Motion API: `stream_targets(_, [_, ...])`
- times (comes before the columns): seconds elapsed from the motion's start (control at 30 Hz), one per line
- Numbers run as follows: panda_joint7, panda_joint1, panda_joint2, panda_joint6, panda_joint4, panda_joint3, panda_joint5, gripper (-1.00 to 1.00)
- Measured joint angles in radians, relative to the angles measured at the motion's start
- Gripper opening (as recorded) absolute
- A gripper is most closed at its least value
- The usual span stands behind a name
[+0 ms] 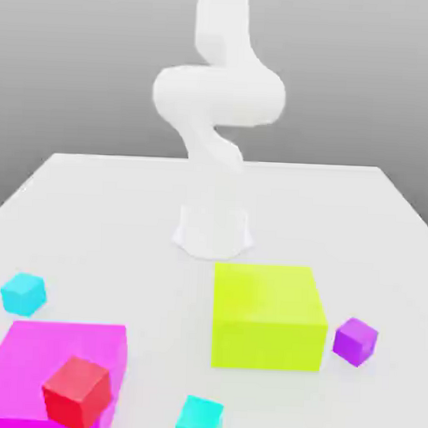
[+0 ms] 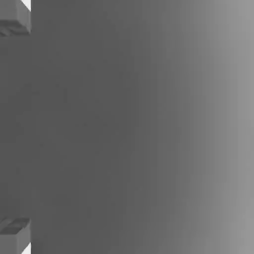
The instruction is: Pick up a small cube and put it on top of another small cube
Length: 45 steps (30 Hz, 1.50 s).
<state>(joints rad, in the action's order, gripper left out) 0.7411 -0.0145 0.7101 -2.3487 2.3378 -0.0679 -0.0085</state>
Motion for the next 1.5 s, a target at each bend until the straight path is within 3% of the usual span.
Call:
stream_targets(0.33, [-0.272,-0.070,-0.357,-0.198,0.153,-0.296,0.013,0.00])
stream_targets(0.6, [-0.561,-0.173,-0.656,-0.352,0.273,-0.499,0.126,0.00])
stream_targets(0.77, [-0.766,-0.300,-0.849,-0.444,0.333,-0.498,0.250,0.00])
stream_targets(0.97, [-0.969,-0.482,-1.041,-0.569,0.291,-0.274,0.503,0.00])
stream_targets(1.0, [-0.992,-0.511,-1.064,-0.587,0.284,-0.239,0.532,-1.00])
stream_targets(1.23, [-0.993,-0.515,-1.067,-0.586,0.283,-0.234,0.534,-1.00])
stream_targets(1.43, [-0.808,-0.379,-0.898,-0.477,0.331,-0.424,0.289,-1.00])
stream_targets(1.5, [-0.753,-0.354,-0.849,-0.443,0.319,-0.435,0.244,-1.00])
